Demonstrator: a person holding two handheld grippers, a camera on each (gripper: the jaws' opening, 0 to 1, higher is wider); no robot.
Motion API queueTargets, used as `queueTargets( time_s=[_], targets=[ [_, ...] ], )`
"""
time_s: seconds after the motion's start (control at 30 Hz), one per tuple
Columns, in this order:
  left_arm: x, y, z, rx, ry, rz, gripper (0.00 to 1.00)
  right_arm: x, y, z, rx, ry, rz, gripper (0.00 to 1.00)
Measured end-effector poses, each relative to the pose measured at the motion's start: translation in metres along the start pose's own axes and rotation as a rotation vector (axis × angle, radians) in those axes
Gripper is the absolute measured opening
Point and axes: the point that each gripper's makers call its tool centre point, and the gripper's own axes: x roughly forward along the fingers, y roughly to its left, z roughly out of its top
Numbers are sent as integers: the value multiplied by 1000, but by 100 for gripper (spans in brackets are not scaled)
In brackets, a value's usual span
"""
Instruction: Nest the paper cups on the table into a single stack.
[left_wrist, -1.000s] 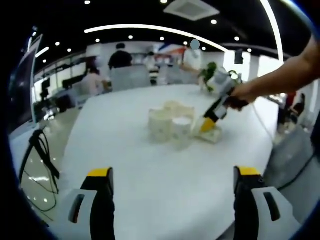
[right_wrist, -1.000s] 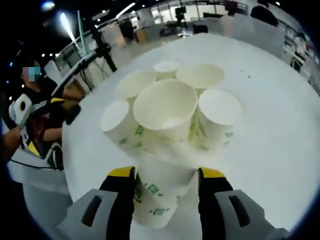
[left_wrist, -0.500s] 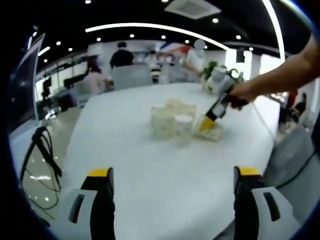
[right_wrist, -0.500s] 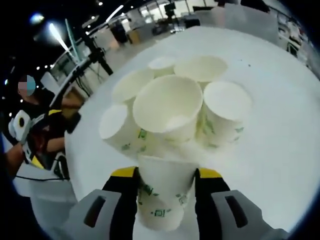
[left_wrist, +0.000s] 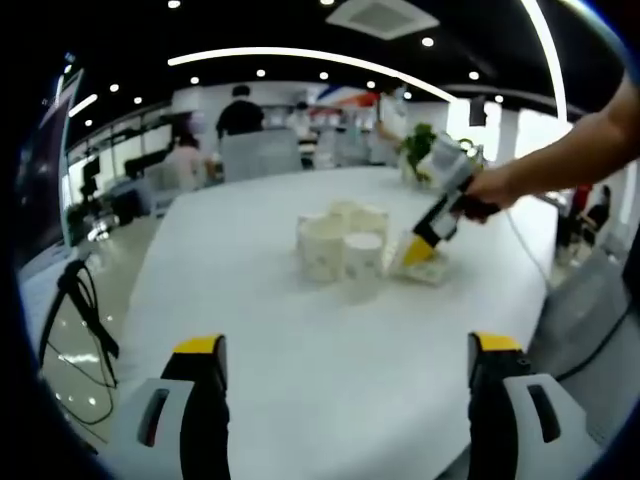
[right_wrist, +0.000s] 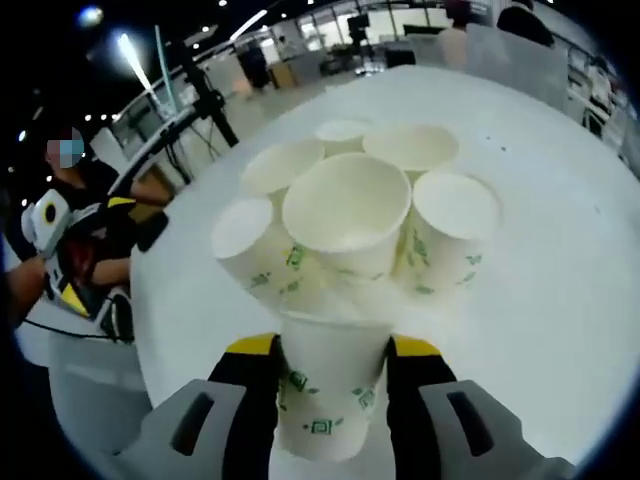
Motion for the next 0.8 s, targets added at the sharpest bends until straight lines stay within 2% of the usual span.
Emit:
queueTargets(
  time_s=[0.07,0.2,0.27,0.5,0.6,0.8],
  targets=[
    [2,0,1,2,1,-2,99,-4,1,3,-49,-19,-3,38],
    [5,1,7,28,-10,8,99,-10,1,5,-61,-36,-5,37],
    [6,-1,9,23,-10,-3,99,-13,2,6,-105,-53,-8,37],
    [8,-2,12,44,-6,-9,99,-24,4,14,-100,-120,-3,36],
    [9,-4,16,53,-12,-17,99,-35,9,22,-91,-181,12,35],
    [10,-3,18,61,-9,-22,99,-50,6,33,-77,-242,15,36]
  ],
)
